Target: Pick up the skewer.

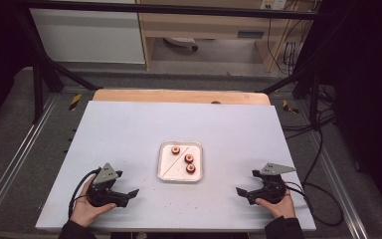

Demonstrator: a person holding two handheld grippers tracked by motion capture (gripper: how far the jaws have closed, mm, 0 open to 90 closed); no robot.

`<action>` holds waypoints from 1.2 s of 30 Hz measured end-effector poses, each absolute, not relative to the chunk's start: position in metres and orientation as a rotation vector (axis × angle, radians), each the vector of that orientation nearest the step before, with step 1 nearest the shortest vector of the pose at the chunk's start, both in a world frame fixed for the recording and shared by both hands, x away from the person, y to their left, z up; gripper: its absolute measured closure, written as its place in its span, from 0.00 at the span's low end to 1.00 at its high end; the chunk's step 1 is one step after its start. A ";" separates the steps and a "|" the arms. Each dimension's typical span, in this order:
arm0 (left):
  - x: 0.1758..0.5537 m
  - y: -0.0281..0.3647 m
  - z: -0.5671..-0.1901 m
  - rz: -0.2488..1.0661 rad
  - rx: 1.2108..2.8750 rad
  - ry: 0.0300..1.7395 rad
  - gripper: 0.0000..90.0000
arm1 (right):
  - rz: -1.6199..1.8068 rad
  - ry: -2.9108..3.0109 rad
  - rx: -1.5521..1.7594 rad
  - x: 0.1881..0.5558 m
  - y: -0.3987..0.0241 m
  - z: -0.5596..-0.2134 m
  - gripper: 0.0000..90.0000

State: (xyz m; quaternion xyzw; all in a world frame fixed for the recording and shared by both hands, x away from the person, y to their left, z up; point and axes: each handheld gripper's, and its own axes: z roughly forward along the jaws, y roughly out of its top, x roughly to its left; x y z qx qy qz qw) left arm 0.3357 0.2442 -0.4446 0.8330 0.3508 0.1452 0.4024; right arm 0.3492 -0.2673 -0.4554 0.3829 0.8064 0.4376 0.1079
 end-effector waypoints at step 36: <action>0.363 0.186 -0.414 0.397 2.176 0.890 0.11 | 1.244 2.403 1.127 0.349 -0.265 -0.456 0.01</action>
